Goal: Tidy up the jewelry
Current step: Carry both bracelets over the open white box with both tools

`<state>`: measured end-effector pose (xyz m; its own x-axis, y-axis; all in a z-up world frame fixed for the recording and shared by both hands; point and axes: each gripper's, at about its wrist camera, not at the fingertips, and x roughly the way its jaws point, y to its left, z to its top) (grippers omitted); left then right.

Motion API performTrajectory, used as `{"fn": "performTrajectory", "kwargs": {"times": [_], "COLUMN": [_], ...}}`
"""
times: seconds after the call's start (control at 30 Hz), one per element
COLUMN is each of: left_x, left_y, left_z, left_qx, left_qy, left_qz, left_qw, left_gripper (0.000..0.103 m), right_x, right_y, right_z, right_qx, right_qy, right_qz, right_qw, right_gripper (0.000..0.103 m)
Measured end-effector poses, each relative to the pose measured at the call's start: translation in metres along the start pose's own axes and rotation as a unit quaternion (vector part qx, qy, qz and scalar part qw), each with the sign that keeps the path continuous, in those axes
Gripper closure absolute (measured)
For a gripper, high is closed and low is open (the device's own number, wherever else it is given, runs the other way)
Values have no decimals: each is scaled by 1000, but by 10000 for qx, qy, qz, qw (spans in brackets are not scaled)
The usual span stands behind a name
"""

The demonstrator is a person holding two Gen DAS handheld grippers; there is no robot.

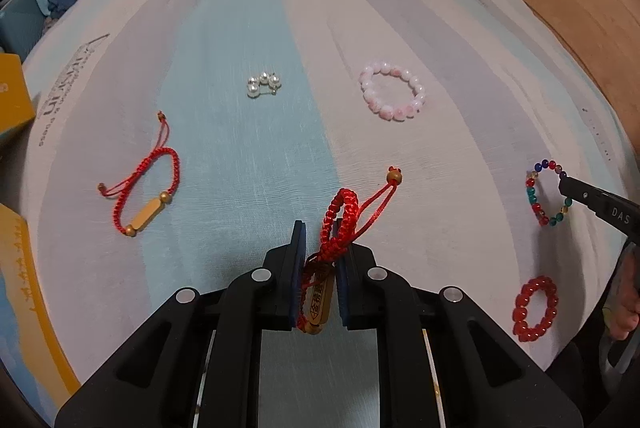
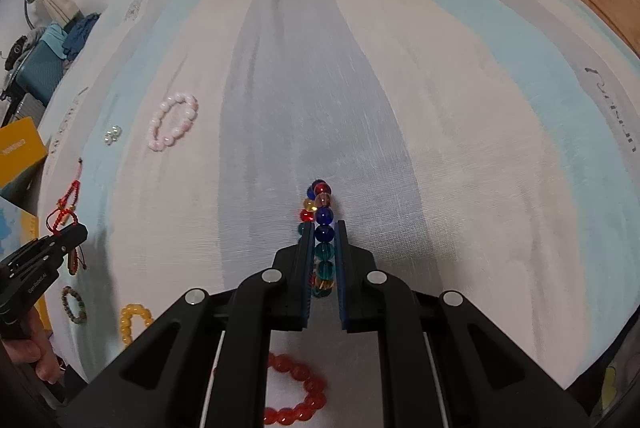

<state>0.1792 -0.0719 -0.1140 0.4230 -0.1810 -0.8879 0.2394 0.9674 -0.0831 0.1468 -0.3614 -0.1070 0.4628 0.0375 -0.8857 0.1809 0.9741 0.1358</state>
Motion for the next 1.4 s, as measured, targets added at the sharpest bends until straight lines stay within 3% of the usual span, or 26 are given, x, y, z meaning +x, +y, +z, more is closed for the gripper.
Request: {"fn": "performTrajectory", "kwargs": {"times": [0.83, 1.4], "left_x": [-82, -151], "left_y": [30, 115], "left_z": [3, -15], "left_qx": [-289, -844], "left_qy": [-430, -674], "left_qz": [227, 696], "left_qw": [9984, 9917], "left_gripper": [90, 90], "right_x": [-78, -122], "right_y": [65, 188], "right_z": [8, 11], "right_qx": [-252, -1000], "right_qy": [-591, -904], "right_qz": [218, 448], "right_qw": [9977, 9899], "right_gripper": [94, 94]}}
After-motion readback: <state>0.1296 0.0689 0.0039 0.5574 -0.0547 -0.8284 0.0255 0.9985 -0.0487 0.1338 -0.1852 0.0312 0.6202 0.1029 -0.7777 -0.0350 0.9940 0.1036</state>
